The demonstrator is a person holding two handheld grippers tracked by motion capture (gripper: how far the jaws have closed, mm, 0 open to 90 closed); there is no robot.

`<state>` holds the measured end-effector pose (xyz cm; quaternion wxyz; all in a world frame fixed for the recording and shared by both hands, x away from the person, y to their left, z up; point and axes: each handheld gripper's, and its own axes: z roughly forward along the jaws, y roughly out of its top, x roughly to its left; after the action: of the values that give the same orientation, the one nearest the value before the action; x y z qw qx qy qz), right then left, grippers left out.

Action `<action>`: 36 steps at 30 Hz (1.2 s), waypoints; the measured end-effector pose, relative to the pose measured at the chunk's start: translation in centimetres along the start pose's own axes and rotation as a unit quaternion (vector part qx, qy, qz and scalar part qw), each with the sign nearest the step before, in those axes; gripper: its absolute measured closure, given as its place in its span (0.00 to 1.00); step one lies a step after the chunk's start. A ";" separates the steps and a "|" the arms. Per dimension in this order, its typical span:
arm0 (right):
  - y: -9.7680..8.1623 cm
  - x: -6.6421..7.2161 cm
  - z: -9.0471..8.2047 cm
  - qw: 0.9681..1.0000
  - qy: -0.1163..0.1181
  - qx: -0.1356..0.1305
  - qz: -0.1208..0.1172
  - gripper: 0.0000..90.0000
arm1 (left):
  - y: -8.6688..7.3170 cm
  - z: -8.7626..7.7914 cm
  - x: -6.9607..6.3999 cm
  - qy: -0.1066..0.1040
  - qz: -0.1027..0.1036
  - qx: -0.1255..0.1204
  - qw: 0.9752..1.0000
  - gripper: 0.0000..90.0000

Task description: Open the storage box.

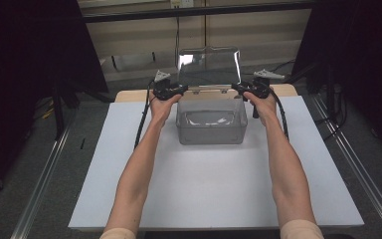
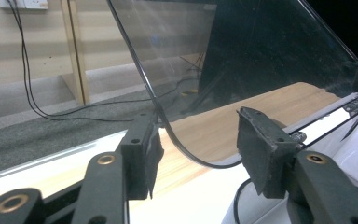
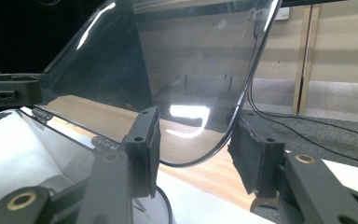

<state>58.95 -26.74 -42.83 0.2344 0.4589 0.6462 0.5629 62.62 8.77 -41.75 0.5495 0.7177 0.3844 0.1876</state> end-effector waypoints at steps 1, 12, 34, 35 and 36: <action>0.0 0.0 0.0 1.000 0.000 0.000 0.002 0.58 | 0.0 0.0 0.0 0.001 -0.001 0.000 1.000 0.53; -0.1 -0.1 0.0 1.000 0.001 0.002 0.014 0.57 | -0.1 0.0 0.0 0.002 -0.002 0.000 1.000 0.52; -0.1 0.4 -0.1 0.999 -0.037 0.012 -0.023 0.44 | -0.3 -0.5 0.1 0.008 0.003 0.009 1.000 0.34; -0.1 0.4 -0.2 0.999 -0.039 0.013 -0.022 0.43 | -0.2 -0.6 0.0 0.006 0.006 0.010 1.000 0.33; 0.0 0.4 -0.3 0.999 -0.039 0.014 -0.021 0.43 | -0.2 -0.7 -0.1 0.004 0.009 0.011 1.000 0.32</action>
<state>58.55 -26.53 -42.72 0.2648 0.4697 0.6542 0.5303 62.06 9.16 -41.66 0.5379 0.7264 0.3827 0.1910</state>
